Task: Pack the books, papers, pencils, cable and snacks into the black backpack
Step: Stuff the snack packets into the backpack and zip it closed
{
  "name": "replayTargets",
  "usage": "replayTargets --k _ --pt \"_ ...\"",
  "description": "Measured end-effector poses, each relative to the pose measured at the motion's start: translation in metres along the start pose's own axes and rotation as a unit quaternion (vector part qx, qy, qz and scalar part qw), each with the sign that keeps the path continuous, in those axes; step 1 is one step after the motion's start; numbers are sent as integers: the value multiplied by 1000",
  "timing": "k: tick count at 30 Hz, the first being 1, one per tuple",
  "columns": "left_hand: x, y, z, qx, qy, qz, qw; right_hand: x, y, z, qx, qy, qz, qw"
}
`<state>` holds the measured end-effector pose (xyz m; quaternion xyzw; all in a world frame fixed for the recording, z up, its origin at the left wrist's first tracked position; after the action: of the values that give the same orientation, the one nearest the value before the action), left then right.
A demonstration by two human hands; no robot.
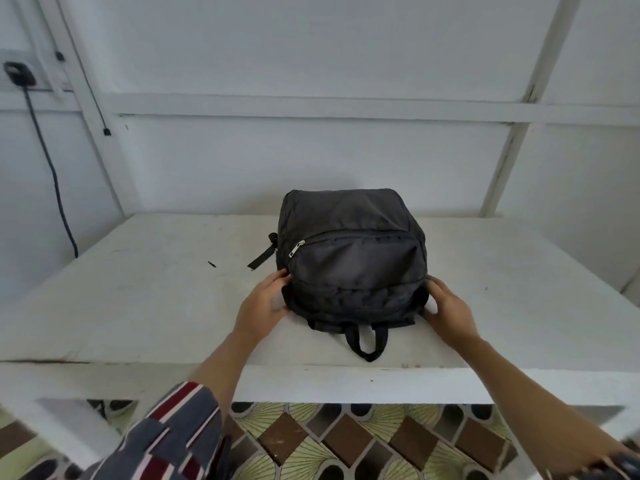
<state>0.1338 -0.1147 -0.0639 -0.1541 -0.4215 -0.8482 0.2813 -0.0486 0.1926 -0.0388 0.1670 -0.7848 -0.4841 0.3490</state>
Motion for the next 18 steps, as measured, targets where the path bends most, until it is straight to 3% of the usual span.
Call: replayTargets --k 5,11,14,18 --pt "7 -2 16 54 -31 1 998 7 0 -1 -18 24 63 998" --pt "33 11 32 84 -108 89 987 32 12 -4 -18 82 168 982" --pt "66 24 43 43 -147 114 982 64 30 -12 1 119 236 964" --pt "124 40 55 -93 -108 129 981 123 63 -29 36 161 263 950"
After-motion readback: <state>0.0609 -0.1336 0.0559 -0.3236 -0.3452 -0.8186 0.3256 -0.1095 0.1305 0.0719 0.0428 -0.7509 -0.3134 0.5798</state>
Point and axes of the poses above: each hand's wrist, its own x-axis towards the middle knuckle, its own y-axis out of the back of the hand, z = x × y, the point moved 1 cm from there along x, towards the middle knuckle, and after that the axes turned 6 degrees about -x, right-handed, at the moved point
